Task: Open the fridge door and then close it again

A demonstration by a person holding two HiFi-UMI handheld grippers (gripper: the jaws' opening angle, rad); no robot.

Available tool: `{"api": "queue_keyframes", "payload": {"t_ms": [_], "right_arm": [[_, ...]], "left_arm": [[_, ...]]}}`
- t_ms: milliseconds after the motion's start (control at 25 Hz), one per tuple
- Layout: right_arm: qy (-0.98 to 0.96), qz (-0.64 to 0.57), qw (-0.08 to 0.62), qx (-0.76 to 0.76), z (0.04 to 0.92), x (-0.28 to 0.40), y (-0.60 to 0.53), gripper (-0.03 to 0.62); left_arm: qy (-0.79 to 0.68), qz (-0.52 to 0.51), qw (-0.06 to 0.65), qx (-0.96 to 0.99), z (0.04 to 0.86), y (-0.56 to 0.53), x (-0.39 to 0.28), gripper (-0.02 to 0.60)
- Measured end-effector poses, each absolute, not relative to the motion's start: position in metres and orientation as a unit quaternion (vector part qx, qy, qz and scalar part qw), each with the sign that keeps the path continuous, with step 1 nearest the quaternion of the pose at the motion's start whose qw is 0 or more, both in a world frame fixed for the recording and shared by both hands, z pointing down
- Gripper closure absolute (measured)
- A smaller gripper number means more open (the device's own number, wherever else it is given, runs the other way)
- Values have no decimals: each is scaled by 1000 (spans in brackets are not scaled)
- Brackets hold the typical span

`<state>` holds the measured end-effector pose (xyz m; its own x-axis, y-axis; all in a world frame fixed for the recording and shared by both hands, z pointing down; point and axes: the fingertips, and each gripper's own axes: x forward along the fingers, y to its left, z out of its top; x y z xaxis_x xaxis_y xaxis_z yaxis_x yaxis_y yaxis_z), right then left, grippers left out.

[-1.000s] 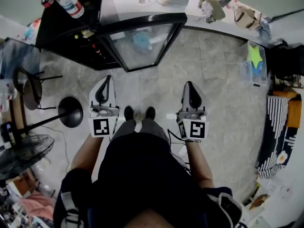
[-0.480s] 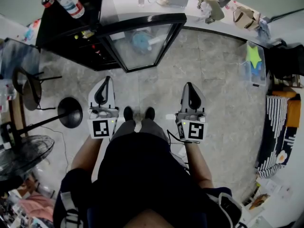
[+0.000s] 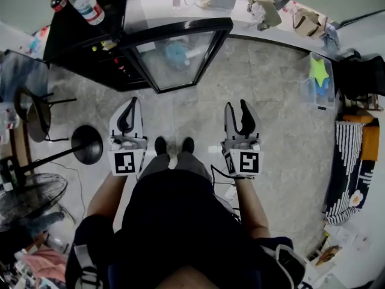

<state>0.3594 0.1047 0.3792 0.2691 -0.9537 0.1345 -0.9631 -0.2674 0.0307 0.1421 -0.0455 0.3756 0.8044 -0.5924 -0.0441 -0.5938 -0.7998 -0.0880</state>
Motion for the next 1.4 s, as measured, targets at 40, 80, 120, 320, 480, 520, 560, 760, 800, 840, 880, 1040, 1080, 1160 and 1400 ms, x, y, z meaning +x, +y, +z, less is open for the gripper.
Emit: {"api": "queue_keyframes", "payload": {"t_ms": [40, 80, 120, 320, 480, 520, 560, 760, 800, 840, 880, 1040, 1080, 1160, 1400], "right_arm": [[-607, 43, 54, 791, 379, 361, 102, 402], [-613, 41, 56, 787, 380, 363, 99, 354], [-619, 38, 59, 782, 380, 365, 96, 316], [-646, 55, 82, 757, 389, 375, 73, 281], [-665, 33, 98, 740, 393, 383, 43, 281], [-669, 23, 97, 736, 392, 386, 34, 281], [-674, 13, 94, 733, 391, 388, 26, 281], [-679, -9, 118, 725, 399, 408, -11, 281], [-682, -10, 122, 721, 402, 413, -17, 281], [-686, -10, 126, 717, 406, 418, -22, 281], [-691, -8, 130, 711, 410, 424, -27, 281], [-714, -8, 149, 685, 424, 457, -47, 281], [-721, -8, 151, 677, 427, 467, -53, 281], [-736, -7, 154, 659, 433, 485, -66, 281], [-774, -4, 155, 614, 454, 517, -99, 279]], "left_arm": [[311, 8, 49, -949, 375, -45, 142, 560], [309, 8, 49, -950, 375, -45, 143, 560], [307, 8, 49, -950, 375, -45, 143, 560], [296, 3, 48, -954, 377, -47, 140, 560], [275, 8, 50, -960, 377, -52, 132, 560], [269, 8, 49, -962, 377, -54, 130, 560], [263, 7, 46, -964, 378, -55, 128, 560], [232, 0, 48, -971, 385, -62, 123, 560], [230, -1, 50, -972, 386, -63, 124, 560], [230, -3, 51, -972, 387, -64, 125, 560], [232, -7, 50, -971, 387, -64, 127, 560], [250, -17, 48, -967, 387, -67, 140, 560], [258, -16, 50, -965, 386, -68, 146, 560], [275, -16, 52, -960, 385, -70, 156, 560], [309, -32, 49, -949, 390, -67, 179, 560]]}}
